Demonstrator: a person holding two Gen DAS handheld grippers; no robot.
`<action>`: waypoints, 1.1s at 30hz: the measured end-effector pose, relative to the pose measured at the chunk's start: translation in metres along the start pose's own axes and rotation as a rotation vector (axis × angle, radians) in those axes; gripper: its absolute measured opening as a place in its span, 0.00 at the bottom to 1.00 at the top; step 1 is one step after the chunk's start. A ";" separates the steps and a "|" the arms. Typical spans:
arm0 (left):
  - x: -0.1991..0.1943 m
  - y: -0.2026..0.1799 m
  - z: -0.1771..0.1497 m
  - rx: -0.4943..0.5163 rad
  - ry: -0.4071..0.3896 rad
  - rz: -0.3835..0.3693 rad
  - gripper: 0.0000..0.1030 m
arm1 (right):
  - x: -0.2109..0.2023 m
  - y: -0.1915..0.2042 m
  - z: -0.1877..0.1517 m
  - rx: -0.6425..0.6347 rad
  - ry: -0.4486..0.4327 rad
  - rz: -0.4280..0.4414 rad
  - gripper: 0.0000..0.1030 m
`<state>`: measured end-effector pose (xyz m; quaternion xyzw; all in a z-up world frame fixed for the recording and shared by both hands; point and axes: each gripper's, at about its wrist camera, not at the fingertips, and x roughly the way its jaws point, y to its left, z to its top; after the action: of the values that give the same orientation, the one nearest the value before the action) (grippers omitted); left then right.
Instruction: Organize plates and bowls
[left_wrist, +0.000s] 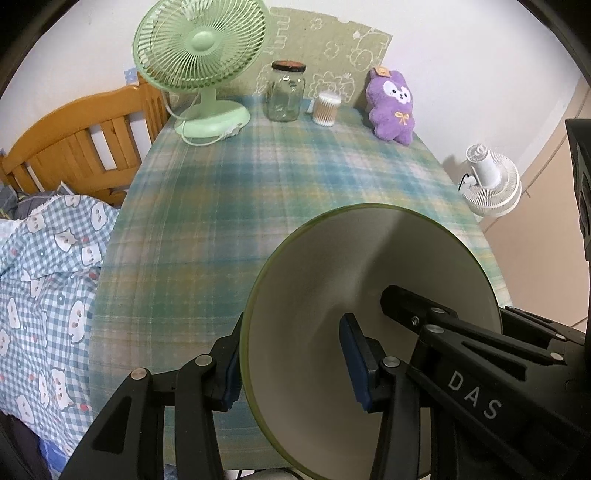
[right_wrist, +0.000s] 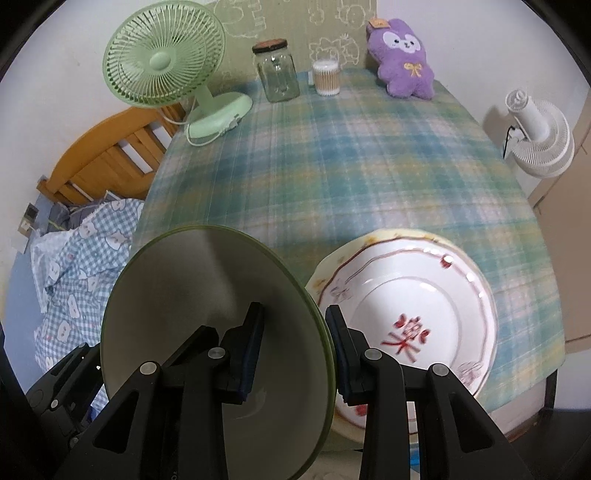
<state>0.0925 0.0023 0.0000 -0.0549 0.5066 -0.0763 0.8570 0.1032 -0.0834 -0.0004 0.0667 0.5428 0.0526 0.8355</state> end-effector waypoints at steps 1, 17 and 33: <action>-0.001 -0.005 0.001 0.000 -0.006 0.002 0.44 | -0.002 -0.003 0.001 -0.004 -0.004 0.001 0.36; 0.018 -0.078 0.008 -0.033 0.007 0.015 0.44 | -0.008 -0.079 0.015 -0.032 0.021 0.000 0.36; 0.055 -0.120 -0.001 -0.067 0.107 0.011 0.44 | 0.017 -0.129 0.010 -0.020 0.123 -0.007 0.36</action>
<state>0.1085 -0.1255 -0.0269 -0.0765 0.5544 -0.0573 0.8267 0.1208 -0.2084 -0.0339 0.0532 0.5929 0.0591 0.8013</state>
